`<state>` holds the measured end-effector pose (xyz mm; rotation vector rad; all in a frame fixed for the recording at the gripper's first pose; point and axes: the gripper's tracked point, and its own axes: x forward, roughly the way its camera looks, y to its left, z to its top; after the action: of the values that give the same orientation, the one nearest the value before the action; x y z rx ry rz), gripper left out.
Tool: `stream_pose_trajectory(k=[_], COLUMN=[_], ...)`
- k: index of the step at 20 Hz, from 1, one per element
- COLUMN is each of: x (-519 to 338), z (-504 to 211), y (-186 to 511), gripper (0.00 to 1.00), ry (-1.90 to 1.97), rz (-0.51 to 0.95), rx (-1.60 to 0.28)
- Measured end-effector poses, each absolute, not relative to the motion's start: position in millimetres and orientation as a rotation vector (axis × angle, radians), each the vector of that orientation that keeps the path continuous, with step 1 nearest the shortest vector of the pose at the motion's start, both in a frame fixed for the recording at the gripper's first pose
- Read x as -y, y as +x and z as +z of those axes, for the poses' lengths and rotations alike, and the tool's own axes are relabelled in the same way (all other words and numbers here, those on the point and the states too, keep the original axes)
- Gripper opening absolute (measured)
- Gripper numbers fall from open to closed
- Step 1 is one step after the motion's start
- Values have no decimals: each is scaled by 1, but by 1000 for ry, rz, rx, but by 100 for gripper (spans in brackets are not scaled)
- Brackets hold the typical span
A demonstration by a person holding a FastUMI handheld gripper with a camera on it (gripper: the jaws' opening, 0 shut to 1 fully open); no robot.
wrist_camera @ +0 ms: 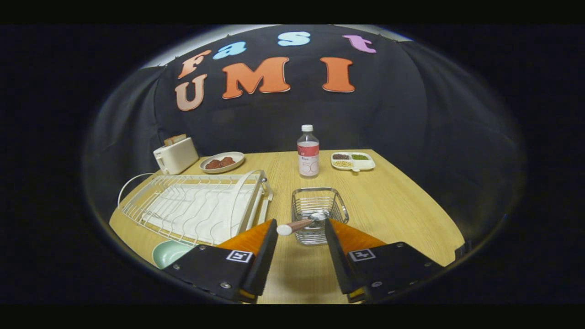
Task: Take the plate from the dish rack, then take the spoon from the basket and place it into the plate.
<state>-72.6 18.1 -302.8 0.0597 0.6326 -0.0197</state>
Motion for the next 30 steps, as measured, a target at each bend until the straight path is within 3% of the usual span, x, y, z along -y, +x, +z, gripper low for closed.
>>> stream_pose_trajectory(k=[6, 9, 15, 30], x=[-12, 2, 14, 9], z=[-306, -306, -294, -175], y=[-68, -69, -68, -73], gripper=[25, 15, 13, 11], ry=[1, 7, 141, 68], rz=[-38, -71, -80, 59], rx=[-633, -653, -724, -573])
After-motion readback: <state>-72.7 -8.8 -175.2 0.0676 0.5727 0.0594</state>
